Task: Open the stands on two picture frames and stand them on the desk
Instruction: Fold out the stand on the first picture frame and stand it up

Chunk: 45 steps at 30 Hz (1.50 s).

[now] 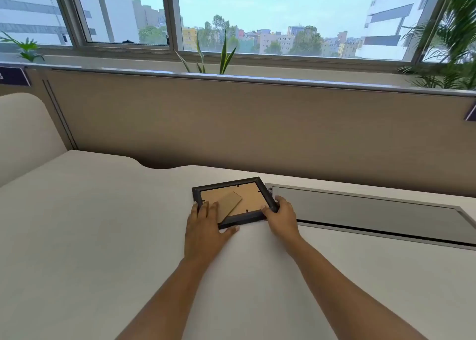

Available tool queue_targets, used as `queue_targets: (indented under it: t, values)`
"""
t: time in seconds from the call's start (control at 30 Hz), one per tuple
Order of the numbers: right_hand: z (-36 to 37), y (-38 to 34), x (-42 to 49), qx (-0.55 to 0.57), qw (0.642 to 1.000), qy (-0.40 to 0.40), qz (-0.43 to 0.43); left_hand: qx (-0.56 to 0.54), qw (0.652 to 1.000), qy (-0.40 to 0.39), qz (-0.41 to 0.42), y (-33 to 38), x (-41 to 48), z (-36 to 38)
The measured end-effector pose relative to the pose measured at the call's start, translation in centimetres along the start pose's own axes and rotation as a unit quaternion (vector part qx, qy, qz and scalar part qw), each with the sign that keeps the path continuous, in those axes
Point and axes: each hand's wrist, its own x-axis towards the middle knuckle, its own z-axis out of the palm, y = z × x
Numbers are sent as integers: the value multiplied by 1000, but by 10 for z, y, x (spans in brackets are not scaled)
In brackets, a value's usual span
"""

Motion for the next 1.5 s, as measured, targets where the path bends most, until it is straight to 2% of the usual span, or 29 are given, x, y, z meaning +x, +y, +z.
queue_targets:
  t: [0.1, 0.23, 0.4, 0.53, 0.73, 0.87, 1.0, 1.07, 1.27, 1.37, 1.5]
  values:
    - [-2, -1, -4, 63, 998, -2, 27, 27, 999, 18, -4, 0, -3, 1]
    - [-4, -4, -7, 139, 988, 9, 63, 0, 1000, 22, -1, 1, -8, -1]
    - [-9, -1, -7, 144, 981, 31, 123, -52, 998, 21, -11, 2, -24, -7]
    - [-15, 6, -12, 150, 976, 12, 160, -104, 994, 27, -29, 6, -37, -12]
    - [-32, 15, -28, 227, 957, -22, 178, -184, 981, 36, -49, 9, -64, -20]
    - [-40, 18, -52, 257, 949, -35, 181, -199, 977, 53, -62, 18, -88, -24]
    - [-51, 17, -81, 361, 912, -36, 192, -220, 971, 59, -74, 33, -116, -28]
    - [-57, 16, -97, 398, 898, -29, 185, -235, 967, 64, -74, 41, -132, -33]
    - [-81, 28, -157, 412, 893, 10, 179, -294, 951, 79, -53, 56, -194, -45]
    - [-97, 35, -190, 418, 890, 19, 183, -251, 967, 47, 8, 57, -228, -48]
    - [-111, 35, -228, 399, 904, 8, 155, -104, 991, 28, 75, 62, -264, -56]
